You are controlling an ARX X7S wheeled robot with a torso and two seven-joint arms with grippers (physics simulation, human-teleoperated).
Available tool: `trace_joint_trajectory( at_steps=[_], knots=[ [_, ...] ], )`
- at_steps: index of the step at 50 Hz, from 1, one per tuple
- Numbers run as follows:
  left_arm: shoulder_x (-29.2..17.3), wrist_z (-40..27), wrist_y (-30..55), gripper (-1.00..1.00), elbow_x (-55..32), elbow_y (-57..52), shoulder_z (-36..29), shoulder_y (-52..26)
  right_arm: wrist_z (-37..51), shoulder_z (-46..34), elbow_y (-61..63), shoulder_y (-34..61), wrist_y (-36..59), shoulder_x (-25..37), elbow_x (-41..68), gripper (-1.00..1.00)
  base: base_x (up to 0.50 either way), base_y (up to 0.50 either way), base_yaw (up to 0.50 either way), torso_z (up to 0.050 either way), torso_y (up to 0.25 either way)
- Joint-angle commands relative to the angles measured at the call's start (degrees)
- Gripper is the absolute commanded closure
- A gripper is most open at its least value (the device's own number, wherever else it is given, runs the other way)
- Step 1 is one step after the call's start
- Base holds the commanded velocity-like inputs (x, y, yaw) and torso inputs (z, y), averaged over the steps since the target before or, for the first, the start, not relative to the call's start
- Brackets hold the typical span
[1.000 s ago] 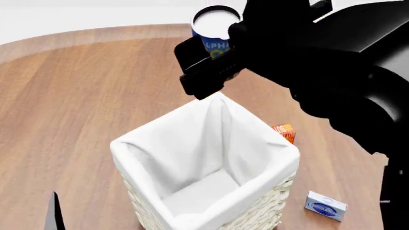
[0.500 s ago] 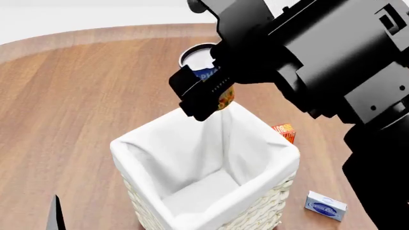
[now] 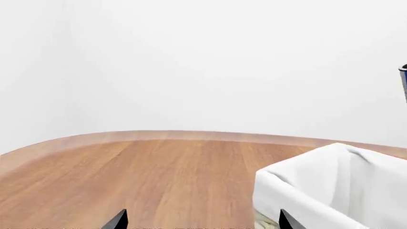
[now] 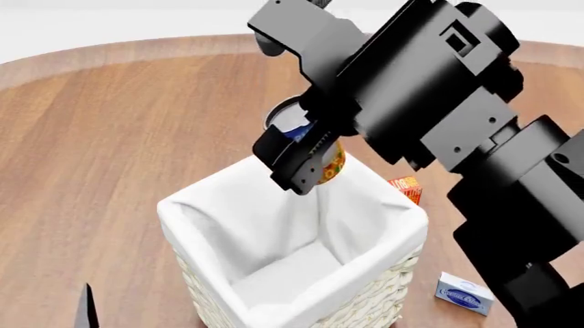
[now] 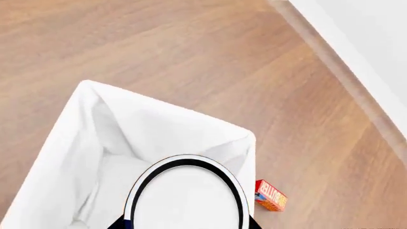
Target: Pick up the alphabet soup and put it in the basket.
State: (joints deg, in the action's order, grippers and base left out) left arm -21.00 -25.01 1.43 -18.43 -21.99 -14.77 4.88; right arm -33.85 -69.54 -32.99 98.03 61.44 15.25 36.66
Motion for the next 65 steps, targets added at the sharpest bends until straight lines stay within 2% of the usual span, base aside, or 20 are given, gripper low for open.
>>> trace_joint_trajectory(
  at_steps=[1,27,46,65],
  knots=[
    [1.09,2.78,0.57,-1.0,0.49,1.43,0.91,-1.57,-5.73,-1.86,-6.37,0.12,-4.98,-3.23,-4.15,1.0,0.0,0.0,0.0,0.0,0.0],
    [2.11,4.18,-1.51,-1.0,-0.06,8.08,0.06,-2.92,-13.83,-7.11,-17.35,-1.63,-13.76,-7.88,-7.81,1.0,0.0,0.0,0.0,0.001,0.0],
    [2.72,5.12,-3.55,-1.0,-0.44,11.79,-0.34,-3.45,-16.74,-8.56,-31.87,-4.31,-22.46,-14.48,-10.17,1.0,0.0,0.0,0.0,0.0,0.001],
    [2.61,5.07,-3.84,-1.0,-1.04,12.3,-0.45,-3.49,-13.8,-13.7,-32.35,-5.65,-24.43,-15.23,-3.24,1.0,0.0,0.0,0.0,0.001,0.001]
  ],
)
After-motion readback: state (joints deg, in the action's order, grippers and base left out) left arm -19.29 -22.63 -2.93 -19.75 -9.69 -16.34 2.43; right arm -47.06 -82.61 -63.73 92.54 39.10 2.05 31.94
